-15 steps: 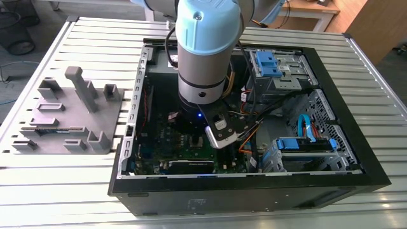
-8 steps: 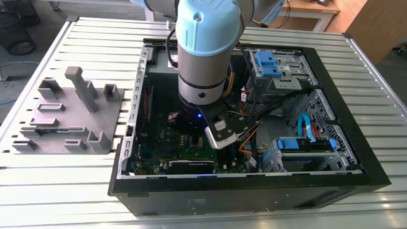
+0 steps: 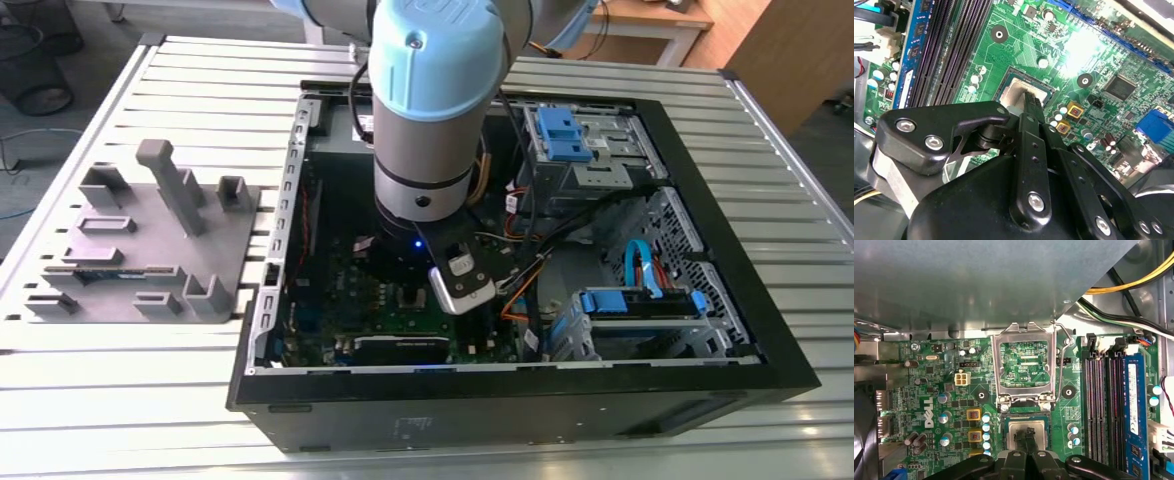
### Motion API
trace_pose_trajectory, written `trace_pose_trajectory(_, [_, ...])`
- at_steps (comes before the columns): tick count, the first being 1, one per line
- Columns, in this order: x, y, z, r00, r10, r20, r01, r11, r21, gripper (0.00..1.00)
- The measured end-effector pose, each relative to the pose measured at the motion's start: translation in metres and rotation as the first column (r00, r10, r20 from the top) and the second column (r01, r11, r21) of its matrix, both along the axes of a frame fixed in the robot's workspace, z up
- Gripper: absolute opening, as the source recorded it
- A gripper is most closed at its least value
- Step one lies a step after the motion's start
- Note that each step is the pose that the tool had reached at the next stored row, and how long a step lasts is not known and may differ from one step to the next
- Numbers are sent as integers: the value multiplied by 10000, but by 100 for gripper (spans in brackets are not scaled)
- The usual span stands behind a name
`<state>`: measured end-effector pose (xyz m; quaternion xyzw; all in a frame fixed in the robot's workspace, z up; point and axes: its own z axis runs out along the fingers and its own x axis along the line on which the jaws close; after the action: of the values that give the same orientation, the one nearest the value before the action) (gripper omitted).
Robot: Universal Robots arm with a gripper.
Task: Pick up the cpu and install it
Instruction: 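Place the cpu into insertion slot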
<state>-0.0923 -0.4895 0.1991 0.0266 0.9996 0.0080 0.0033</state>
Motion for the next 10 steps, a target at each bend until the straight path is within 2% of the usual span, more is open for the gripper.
trace_pose_trajectory(10, [1, 1, -37, 10000, 0, 2, 0, 10000, 5, 11])
